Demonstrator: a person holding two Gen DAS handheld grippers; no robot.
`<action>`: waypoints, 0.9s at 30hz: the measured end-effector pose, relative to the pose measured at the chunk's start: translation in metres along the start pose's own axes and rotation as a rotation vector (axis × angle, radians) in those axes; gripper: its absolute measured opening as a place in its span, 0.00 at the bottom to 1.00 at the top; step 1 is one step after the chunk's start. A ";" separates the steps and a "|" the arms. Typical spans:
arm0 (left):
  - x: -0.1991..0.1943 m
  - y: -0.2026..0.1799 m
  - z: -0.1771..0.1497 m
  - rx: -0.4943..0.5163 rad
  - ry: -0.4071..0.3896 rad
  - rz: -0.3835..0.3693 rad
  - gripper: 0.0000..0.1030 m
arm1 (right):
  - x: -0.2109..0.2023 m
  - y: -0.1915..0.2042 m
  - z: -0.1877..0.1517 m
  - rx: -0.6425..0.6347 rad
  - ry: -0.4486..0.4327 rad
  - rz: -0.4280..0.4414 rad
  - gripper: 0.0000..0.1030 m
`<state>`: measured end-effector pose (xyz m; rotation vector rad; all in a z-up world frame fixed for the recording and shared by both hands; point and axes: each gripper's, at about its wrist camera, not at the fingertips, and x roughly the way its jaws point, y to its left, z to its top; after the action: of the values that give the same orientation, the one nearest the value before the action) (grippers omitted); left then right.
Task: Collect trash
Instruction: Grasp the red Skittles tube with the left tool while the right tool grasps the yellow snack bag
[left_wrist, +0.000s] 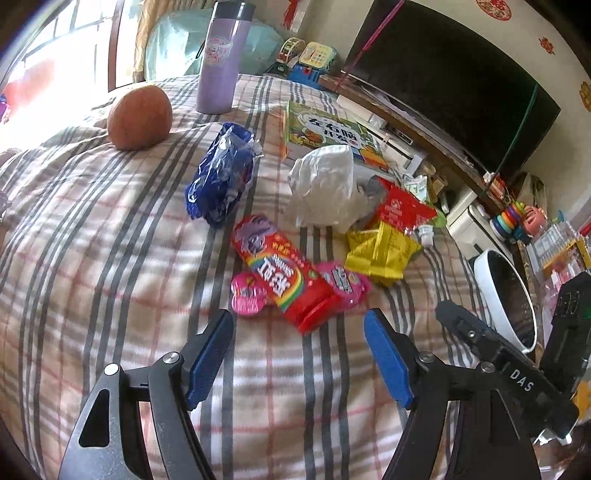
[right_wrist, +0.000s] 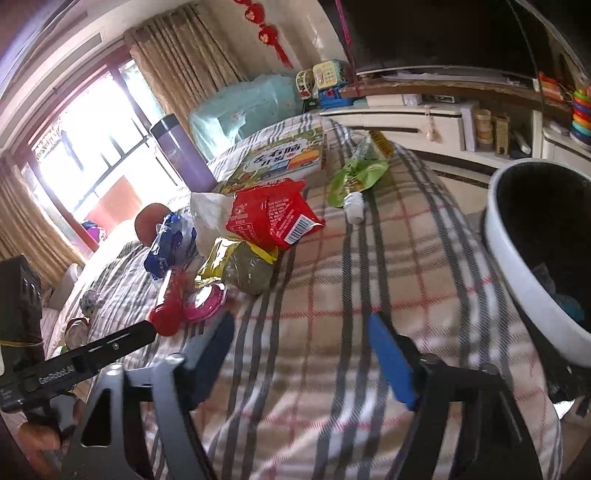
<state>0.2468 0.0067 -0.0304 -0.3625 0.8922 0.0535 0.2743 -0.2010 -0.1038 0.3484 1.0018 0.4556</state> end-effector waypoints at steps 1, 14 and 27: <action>0.003 0.000 0.003 -0.003 0.001 0.003 0.71 | 0.004 0.001 0.002 -0.001 0.008 0.006 0.64; 0.037 0.012 0.017 -0.001 0.044 0.020 0.58 | 0.048 0.020 0.029 -0.090 0.070 0.057 0.50; 0.039 0.016 0.009 0.034 0.026 0.028 0.34 | 0.065 0.037 0.030 -0.166 0.101 0.067 0.12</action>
<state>0.2756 0.0204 -0.0598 -0.3198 0.9226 0.0593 0.3230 -0.1381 -0.1184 0.2118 1.0444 0.6182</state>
